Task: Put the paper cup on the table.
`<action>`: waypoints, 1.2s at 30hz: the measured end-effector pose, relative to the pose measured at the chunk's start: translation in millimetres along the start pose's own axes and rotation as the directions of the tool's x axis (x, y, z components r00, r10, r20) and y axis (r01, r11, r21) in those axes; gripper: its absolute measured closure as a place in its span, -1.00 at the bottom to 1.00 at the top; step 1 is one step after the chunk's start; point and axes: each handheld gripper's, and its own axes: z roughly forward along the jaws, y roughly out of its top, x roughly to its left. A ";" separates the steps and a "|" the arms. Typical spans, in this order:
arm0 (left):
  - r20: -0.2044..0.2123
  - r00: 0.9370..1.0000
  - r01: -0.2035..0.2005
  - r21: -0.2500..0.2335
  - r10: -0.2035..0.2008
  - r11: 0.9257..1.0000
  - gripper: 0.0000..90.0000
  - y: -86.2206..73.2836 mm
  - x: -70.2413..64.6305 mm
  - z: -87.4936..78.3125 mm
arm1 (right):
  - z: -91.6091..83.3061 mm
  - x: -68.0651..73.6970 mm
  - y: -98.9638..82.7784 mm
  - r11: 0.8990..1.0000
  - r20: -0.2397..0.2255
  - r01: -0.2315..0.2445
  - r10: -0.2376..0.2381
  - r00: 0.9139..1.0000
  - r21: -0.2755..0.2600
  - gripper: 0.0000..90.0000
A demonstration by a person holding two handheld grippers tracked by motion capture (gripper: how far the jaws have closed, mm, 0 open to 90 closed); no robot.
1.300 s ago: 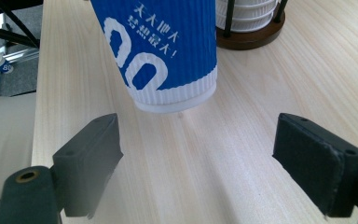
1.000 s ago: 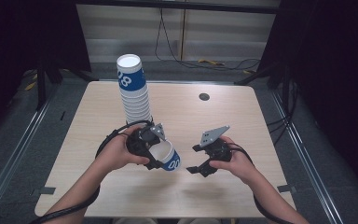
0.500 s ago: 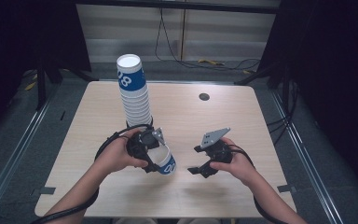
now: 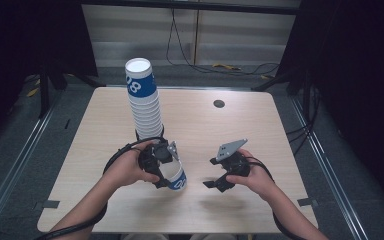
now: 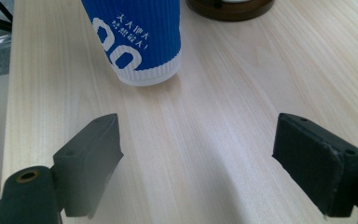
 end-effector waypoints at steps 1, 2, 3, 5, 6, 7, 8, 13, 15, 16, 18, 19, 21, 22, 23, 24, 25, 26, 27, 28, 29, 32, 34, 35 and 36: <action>0.000 1.000 -0.007 0.009 0.007 1.000 -0.55 0.0 -1.0 2.3 | 0.4 0.0 -1.6 1.000 0.001 -0.001 0.001 1.000 0.008 -0.68; -0.009 1.000 -0.014 0.016 0.014 1.000 -0.55 0.1 -1.1 2.8 | 0.6 -0.1 -2.1 1.000 0.003 0.001 -0.001 1.000 0.009 -0.68; -0.011 1.000 -0.014 0.018 0.014 1.000 -0.55 0.0 -1.4 3.9 | 0.6 -0.1 -2.6 1.000 0.008 0.001 -0.001 1.000 0.014 -0.68; -0.009 1.000 -0.013 0.015 0.013 1.000 -0.56 -0.1 -1.4 4.3 | 0.9 -0.5 -3.8 1.000 0.007 0.006 -0.007 1.000 0.015 -0.68; -0.010 1.000 -0.009 0.010 0.009 1.000 -0.56 -0.1 -2.1 4.7 | 0.7 -0.2 -4.3 1.000 0.007 0.002 -0.002 1.000 0.019 -0.68; -0.011 1.000 -0.018 0.014 0.018 1.000 -0.57 0.3 -2.4 4.5 | 0.7 -0.3 -4.7 1.000 0.005 0.004 -0.004 1.000 0.022 -0.68; -0.015 1.000 -0.026 0.015 0.026 1.000 -0.57 0.7 -2.7 4.7 | 0.8 -0.6 -5.2 1.000 0.006 0.010 -0.011 1.000 0.023 -0.68; -0.027 0.998 -0.049 0.012 0.050 0.999 -0.61 4.2 -6.3 7.0 | -0.6 -0.9 -6.2 1.000 0.009 0.005 -0.006 1.000 0.023 -0.68; -0.034 0.997 -0.065 0.015 0.066 0.998 -0.62 6.2 -8.4 7.8 | -1.3 -0.7 -6.0 1.000 0.012 0.004 -0.005 1.000 0.020 -0.68; -0.030 0.997 -0.066 0.008 0.066 0.998 -0.63 6.9 -9.3 8.6 | -1.6 -0.8 -5.9 1.000 0.012 0.007 -0.007 1.000 0.019 -0.68; -0.018 0.998 -0.062 -0.005 0.062 0.998 -0.63 8.3 -10.3 10.0 | -1.5 -1.0 -5.9 1.000 0.012 0.008 -0.008 1.000 0.018 -0.68; -0.016 0.997 -0.074 -0.008 0.074 0.997 -0.63 9.1 -10.1 11.0 | -1.6 -1.0 -5.9 1.000 0.013 0.011 -0.011 1.000 0.022 -0.69; -0.007 0.998 -0.063 -0.006 0.063 0.998 -0.63 10.3 -11.4 13.1 | -1.4 -0.6 -5.8 1.000 0.010 0.012 -0.012 1.000 0.021 -0.69; -0.001 0.998 -0.061 -0.010 0.061 0.998 -0.63 10.7 -11.9 14.4 | -1.3 -0.6 -5.9 1.000 0.009 0.011 -0.011 1.000 0.021 -0.69; -0.001 0.998 -0.061 -0.010 0.061 0.998 -0.63 10.7 -11.9 14.4 | -1.3 -0.6 -5.9 1.000 0.009 0.011 -0.011 1.000 0.021 -0.69; 0.003 0.998 -0.066 -0.015 0.066 0.998 -0.63 11.1 -12.2 15.6 | -1.1 -0.7 -6.0 1.000 0.008 0.013 -0.013 1.000 0.020 -0.69; 0.004 0.998 -0.063 -0.022 0.063 0.998 -0.63 11.4 -12.7 16.5 | -1.0 -0.8 -6.2 1.000 0.009 0.016 -0.016 1.000 0.019 -0.69; 0.009 0.998 -0.060 -0.031 0.061 0.998 -0.63 11.6 -12.9 17.3 | -1.1 -0.8 -6.4 1.000 0.008 0.013 -0.014 1.000 0.020 -0.69; 0.012 0.998 -0.057 -0.035 0.058 0.998 -0.63 11.6 -13.0 18.2 | -1.1 -0.6 -6.5 1.000 0.009 0.010 -0.010 1.000 0.022 -0.69; 0.018 0.998 -0.056 -0.036 0.057 0.998 -0.63 11.4 -13.2 18.7 | -1.1 -0.6 -6.9 1.000 0.009 0.012 -0.012 1.000 0.023 -0.69; 0.020 0.998 -0.056 -0.038 0.057 0.998 -0.63 11.2 -13.4 19.2 | -1.1 -0.6 -7.3 1.000 0.007 0.009 -0.010 1.000 0.023 -0.69; 0.024 0.998 -0.051 -0.042 0.052 0.998 -0.63 9.8 -14.7 21.1 | -1.3 -0.5 -7.6 1.000 0.006 0.015 -0.015 1.000 0.021 -0.69; 0.026 0.998 -0.049 -0.049 0.050 0.998 -0.63 8.5 -15.0 22.3 | -1.7 -0.2 -8.1 1.000 0.005 0.005 -0.005 1.000 0.017 -0.68; 0.041 0.998 -0.042 -0.057 0.045 0.997 -0.63 6.1 -15.0 23.0 | -1.8 -0.3 -8.8 1.000 0.000 0.009 -0.009 1.000 0.015 -0.69; 0.051 0.998 -0.030 -0.066 0.034 0.997 -0.63 4.4 -15.2 22.9 | -1.9 0.1 -9.2 1.000 0.003 0.010 -0.010 1.000 0.017 -0.69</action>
